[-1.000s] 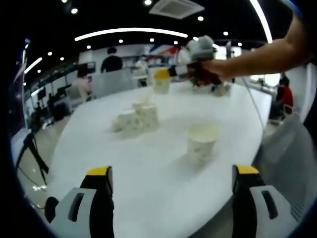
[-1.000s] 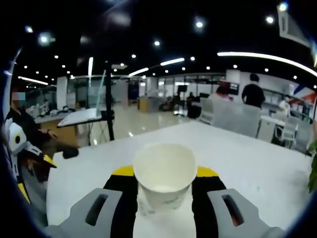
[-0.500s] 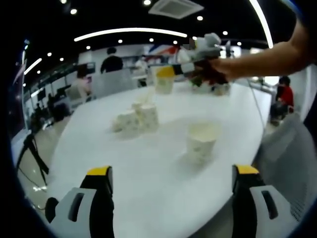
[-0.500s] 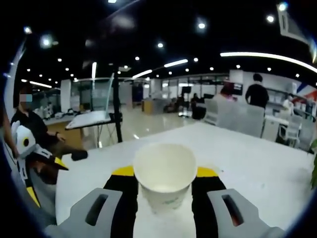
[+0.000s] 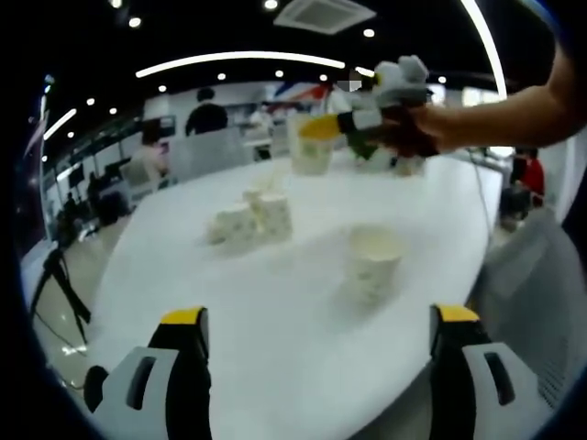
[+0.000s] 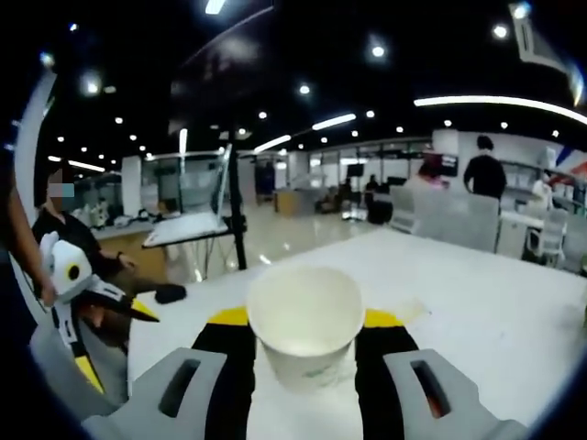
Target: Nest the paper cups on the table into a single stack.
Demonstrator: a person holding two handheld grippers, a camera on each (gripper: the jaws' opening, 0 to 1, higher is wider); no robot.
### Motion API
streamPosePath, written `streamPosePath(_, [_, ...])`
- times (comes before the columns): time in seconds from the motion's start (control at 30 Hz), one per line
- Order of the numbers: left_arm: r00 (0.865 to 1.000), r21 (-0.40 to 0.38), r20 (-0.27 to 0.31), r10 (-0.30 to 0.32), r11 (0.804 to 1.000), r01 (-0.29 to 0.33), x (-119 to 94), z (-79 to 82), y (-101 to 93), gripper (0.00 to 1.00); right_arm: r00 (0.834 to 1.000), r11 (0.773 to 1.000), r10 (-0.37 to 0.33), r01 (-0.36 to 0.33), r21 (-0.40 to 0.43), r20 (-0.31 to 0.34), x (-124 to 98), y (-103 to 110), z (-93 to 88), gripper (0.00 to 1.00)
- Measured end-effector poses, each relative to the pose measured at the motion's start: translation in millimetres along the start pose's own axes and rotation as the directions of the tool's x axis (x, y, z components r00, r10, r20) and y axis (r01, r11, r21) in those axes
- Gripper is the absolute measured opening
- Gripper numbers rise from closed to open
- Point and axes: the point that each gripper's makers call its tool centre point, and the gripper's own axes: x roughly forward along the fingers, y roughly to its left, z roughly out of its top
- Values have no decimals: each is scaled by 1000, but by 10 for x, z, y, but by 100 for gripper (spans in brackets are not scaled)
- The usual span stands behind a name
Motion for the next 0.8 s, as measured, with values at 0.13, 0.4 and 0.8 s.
streamPosePath(0.13, [1000,1,1,-2,1000,2,2,2,-3,99,1000,1000,24,-24,-10,-1,-72,170,-20,39])
streamPosePath(0.4, [1000,8,-4,1,1000,-1,6,-12,11,99,998,998,62,-62,1,10,-240,446,-41,40])
streamPosePath(0.8, [1000,12,-11,0,1000,0,7,-30,9,99,995,993,92,-94,69,35,-548,775,-80,39])
